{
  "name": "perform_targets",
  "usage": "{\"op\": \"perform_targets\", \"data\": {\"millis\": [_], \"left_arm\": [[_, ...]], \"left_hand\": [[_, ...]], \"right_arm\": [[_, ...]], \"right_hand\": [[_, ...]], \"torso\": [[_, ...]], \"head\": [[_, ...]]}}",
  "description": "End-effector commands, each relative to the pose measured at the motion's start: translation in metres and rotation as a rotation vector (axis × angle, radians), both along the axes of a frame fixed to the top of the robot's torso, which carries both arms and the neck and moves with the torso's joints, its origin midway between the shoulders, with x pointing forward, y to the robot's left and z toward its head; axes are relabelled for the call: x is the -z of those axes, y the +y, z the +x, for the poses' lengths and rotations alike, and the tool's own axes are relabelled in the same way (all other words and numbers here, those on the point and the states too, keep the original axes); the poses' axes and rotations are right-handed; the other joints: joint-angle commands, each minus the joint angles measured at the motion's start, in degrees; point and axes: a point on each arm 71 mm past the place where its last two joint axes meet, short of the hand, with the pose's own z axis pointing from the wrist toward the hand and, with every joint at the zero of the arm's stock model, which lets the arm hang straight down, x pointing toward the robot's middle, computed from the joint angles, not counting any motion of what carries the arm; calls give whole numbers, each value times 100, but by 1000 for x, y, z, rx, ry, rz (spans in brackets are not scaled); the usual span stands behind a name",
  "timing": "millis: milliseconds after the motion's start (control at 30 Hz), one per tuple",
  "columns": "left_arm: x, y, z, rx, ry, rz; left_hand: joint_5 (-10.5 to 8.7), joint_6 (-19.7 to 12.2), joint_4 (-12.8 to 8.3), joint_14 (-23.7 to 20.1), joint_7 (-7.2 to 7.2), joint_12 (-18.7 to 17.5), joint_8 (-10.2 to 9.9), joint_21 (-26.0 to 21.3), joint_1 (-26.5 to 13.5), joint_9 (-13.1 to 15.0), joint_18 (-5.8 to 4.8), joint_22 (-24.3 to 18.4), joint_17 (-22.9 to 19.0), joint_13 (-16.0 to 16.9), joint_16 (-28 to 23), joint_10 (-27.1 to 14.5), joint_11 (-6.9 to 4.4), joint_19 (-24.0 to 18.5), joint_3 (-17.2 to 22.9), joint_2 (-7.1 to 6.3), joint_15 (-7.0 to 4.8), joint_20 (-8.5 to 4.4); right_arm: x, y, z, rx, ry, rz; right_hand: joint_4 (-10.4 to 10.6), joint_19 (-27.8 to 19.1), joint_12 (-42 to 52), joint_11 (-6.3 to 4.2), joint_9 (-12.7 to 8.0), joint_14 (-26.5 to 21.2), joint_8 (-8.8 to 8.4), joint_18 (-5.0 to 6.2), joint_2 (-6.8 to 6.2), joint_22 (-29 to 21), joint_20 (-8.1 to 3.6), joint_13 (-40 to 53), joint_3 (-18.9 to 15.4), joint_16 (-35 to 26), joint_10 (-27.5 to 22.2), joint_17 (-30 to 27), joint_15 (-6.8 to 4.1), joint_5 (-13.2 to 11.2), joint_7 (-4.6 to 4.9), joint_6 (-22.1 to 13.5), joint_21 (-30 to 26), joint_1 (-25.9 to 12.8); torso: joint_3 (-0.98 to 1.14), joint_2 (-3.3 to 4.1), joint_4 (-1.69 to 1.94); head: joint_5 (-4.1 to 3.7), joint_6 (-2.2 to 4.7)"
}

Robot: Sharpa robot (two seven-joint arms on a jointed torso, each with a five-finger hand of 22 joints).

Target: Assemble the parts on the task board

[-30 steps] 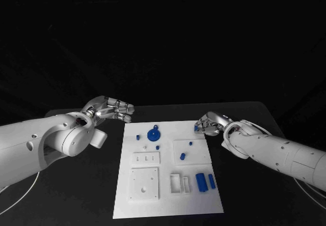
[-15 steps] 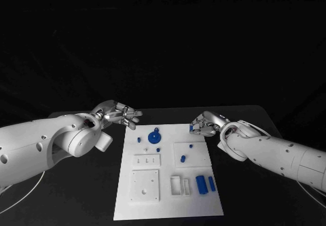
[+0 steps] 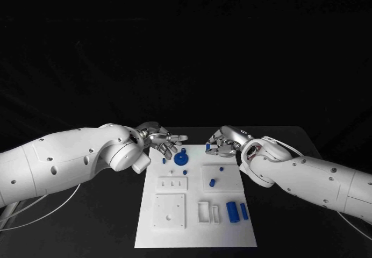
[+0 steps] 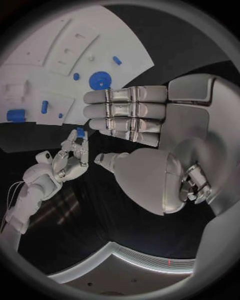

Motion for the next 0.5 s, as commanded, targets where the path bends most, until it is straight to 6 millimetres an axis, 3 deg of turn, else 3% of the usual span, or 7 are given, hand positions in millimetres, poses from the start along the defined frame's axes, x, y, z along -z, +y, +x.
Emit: {"op": "perform_targets", "data": {"millis": [33,100,133,167,367,400,500], "left_arm": [[8,-5,-1,21,68,87],[10,-9,-1,26,80,97],[11,-10,-1,28,86,101],[12,-12,-1,31,92,107],[17,-20,-2,47,123,131],[17,-21,-2,49,126,134],[18,-24,-2,54,130,138]], "left_hand": [[-9,176,66,-9,-43,-32,-45,38,-30,245,-110,35,52,17,-14,178,-56,-26,32,2,-16,-17],[-4,193,80,-11,-58,-28,-53,54,-31,461,-109,56,93,21,-23,174,-60,-41,54,11,-18,-16],[-3,68,85,-23,-57,-20,-57,90,-34,1016,-110,109,201,32,-45,166,-58,-83,70,4,-16,-14],[-2,86,87,-26,-70,-17,-48,99,-36,1138,-108,121,223,33,-52,170,-64,-87,72,3,-16,-14],[-7,-28,226,-68,-37,-31,-66,71,-121,1188,-110,117,229,27,-90,123,-37,-123,116,-101,5,5],[-5,-32,331,-72,-37,-24,-59,61,-105,1165,-102,116,231,30,-108,105,-34,-123,214,-169,12,14],[-9,-53,393,-76,-24,-30,-67,46,-107,1143,-102,113,231,27,-124,89,-25,-127,231,-210,16,17]], "right_arm": [[-1,11,-4,19,-10,-40],[-2,20,-6,9,-12,-37],[-3,23,-7,5,-13,-37],[-3,27,-8,1,-15,-36],[-5,40,-12,-17,-19,-32],[-5,42,-12,-20,-19,-31],[-5,47,-13,-29,-18,-30]], "right_hand": [[18,28,-44,-15,109,19,17,25,-66,322,-12,-13,54,13,18,3,-22,16,-129,232,10,-2],[25,29,-47,-16,110,20,17,26,-70,322,-12,-15,62,10,18,1,-23,15,-130,232,9,-1],[25,29,-47,-16,110,20,17,26,-70,322,-12,-15,62,10,18,1,-23,15,-130,232,9,-1],[25,29,-47,-16,110,20,17,26,-70,322,-12,-15,62,10,18,1,-23,15,-130,232,9,-1],[48,41,-59,-19,116,29,17,22,-95,323,-16,-25,92,6,21,-1,-26,17,-131,238,13,-1],[48,41,-59,-19,116,29,17,22,-95,323,-16,-25,92,6,21,-1,-26,17,-131,238,13,-1],[48,41,-59,-19,116,29,17,22,-95,323,-16,-25,92,6,21,-1,-26,17,-131,238,13,-1]], "torso": [[-3,-54,-6],[-2,-63,-4],[-2,-65,-1],[-2,-68,3],[-1,-72,24],[-1,-67,17],[-1,-58,-1]], "head": [[13,-4],[6,-14],[3,-15],[-3,-15],[-9,-19],[-1,-15],[-7,-11]]}}
